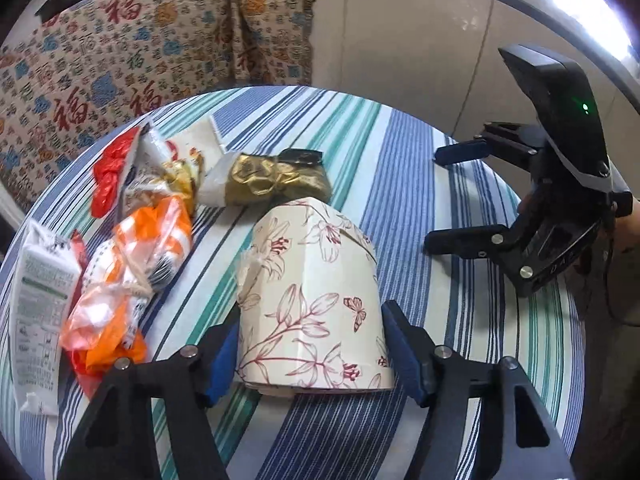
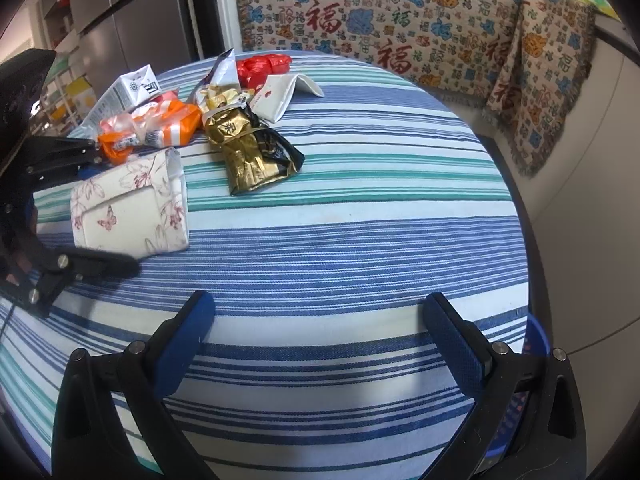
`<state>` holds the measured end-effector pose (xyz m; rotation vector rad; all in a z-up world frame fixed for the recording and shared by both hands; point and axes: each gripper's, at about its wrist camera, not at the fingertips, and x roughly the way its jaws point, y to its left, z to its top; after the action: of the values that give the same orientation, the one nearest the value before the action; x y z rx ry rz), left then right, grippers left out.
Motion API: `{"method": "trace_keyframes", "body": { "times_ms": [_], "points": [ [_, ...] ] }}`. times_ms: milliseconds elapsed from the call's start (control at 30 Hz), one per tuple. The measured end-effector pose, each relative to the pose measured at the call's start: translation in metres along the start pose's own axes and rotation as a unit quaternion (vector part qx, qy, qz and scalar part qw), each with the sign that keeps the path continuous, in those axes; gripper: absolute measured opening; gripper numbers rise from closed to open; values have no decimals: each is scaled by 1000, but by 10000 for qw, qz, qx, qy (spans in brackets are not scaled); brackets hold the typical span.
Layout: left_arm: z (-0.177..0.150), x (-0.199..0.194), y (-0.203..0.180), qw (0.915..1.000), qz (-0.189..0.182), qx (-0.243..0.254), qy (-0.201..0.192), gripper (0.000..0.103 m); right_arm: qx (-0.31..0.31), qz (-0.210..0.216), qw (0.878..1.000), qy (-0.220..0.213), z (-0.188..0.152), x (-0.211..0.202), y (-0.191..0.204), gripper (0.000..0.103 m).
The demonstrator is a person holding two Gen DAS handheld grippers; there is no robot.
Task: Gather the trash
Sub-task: 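Close the left gripper on the floral-print paper cup, then grasp the gold wrapper with the right gripper while the left gripper holds the paper cup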
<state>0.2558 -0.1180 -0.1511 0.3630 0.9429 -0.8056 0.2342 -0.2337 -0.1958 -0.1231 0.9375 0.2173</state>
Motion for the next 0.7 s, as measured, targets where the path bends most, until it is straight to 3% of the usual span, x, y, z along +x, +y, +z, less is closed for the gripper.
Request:
{"method": "trace_keyframes", "body": {
  "times_ms": [133,200,267,400,500,667,700],
  "points": [
    [-27,-19,1,9969,440,-648,-104,67,0,-1,10000,5,0,0,0,103],
    [-48,-33,0,9906,838,-1073,-105,67,2,-4,10000,20,0,0,1,103],
    [-70,-48,3,9795,1254,-1573,-104,67,8,-9,10000,45,1,0,2,103],
    [-105,-70,20,9438,1966,-2654,-145,69,-114,126,9998,122,4,1,10,103],
    [-114,-74,31,9304,2202,-2924,-221,70,-276,235,9993,108,16,10,19,103],
    [-117,-70,46,9146,2457,-3211,-102,101,-333,269,9990,94,49,35,20,103],
    [-119,-70,50,9118,2467,-3280,-115,101,-345,281,9990,96,54,39,20,103]
  ]
}}
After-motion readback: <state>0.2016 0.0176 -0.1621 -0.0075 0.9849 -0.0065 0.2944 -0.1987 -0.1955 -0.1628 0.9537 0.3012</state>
